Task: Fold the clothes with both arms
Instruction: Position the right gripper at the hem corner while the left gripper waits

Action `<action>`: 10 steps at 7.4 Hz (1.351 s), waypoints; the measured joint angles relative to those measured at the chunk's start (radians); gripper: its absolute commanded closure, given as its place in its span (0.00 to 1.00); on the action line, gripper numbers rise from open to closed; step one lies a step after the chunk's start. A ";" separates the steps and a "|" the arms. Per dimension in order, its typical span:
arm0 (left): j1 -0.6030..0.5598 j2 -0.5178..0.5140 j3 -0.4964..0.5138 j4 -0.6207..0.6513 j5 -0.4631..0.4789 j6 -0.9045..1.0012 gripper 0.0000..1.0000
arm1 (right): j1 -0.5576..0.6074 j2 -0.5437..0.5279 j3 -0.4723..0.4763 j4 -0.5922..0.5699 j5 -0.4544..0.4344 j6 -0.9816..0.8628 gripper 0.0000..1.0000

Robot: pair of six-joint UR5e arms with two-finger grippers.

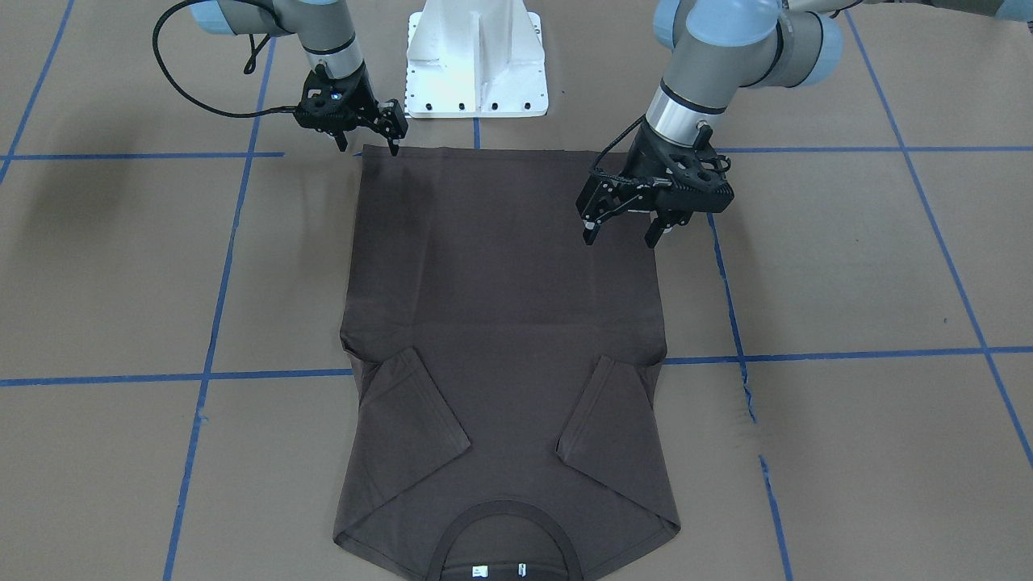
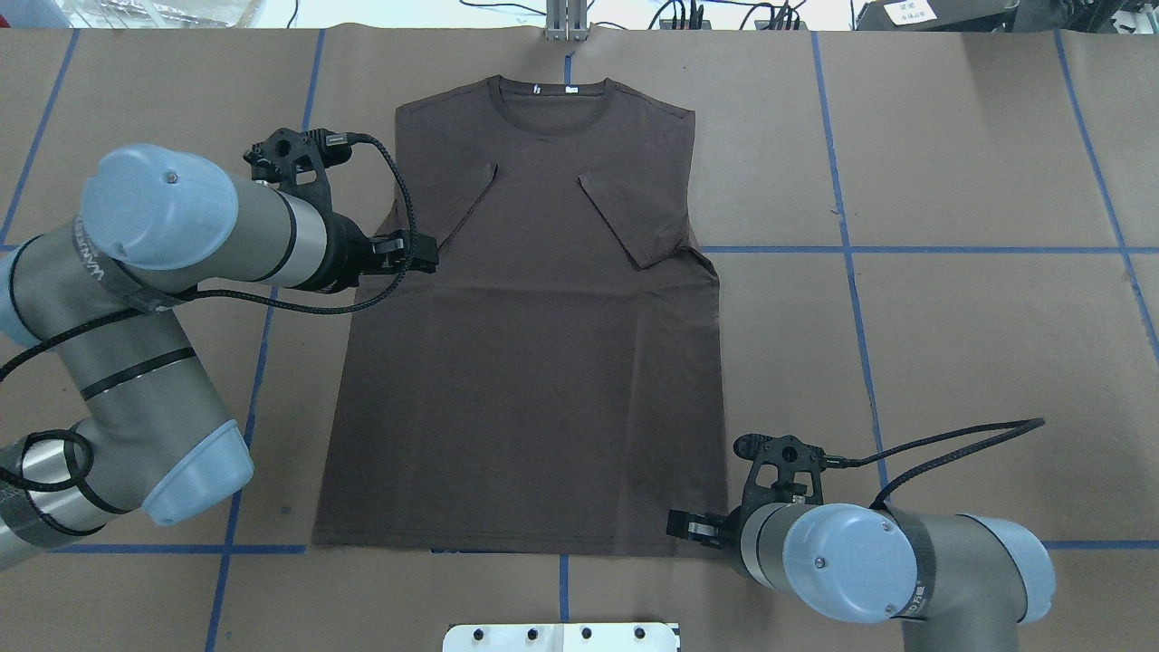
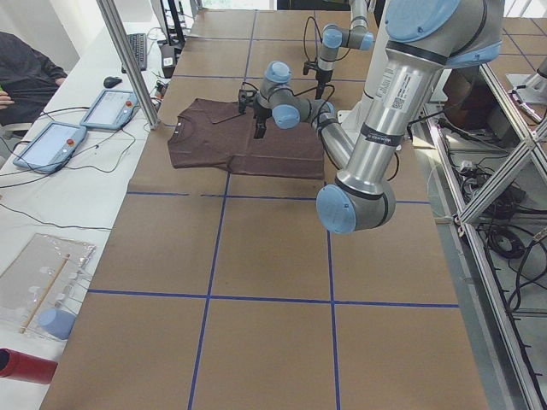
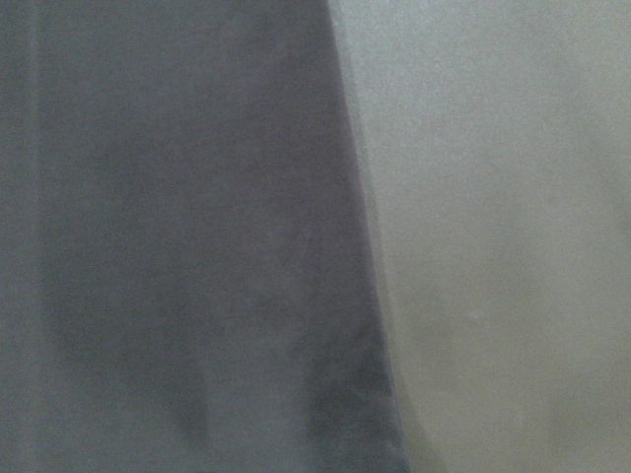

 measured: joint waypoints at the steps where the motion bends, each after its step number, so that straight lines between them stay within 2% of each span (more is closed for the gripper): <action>1: 0.000 0.000 0.000 0.000 0.000 0.000 0.00 | -0.004 0.004 -0.004 -0.004 0.006 -0.001 0.11; 5: 0.001 0.001 0.001 -0.001 0.001 0.001 0.00 | -0.006 0.007 -0.007 -0.010 0.020 -0.001 0.59; 6: 0.001 0.001 0.001 -0.001 0.001 0.001 0.00 | -0.005 0.005 -0.006 -0.009 0.025 -0.001 0.66; 8: 0.001 0.001 0.001 0.000 0.000 0.001 0.00 | -0.004 0.003 -0.005 -0.009 0.036 -0.001 0.68; 9: 0.002 0.001 0.001 0.000 -0.001 0.001 0.00 | -0.003 0.003 -0.004 -0.009 0.038 -0.001 0.47; 10: 0.003 0.001 0.002 0.000 -0.001 0.001 0.00 | -0.002 0.003 -0.004 -0.009 0.041 -0.001 0.10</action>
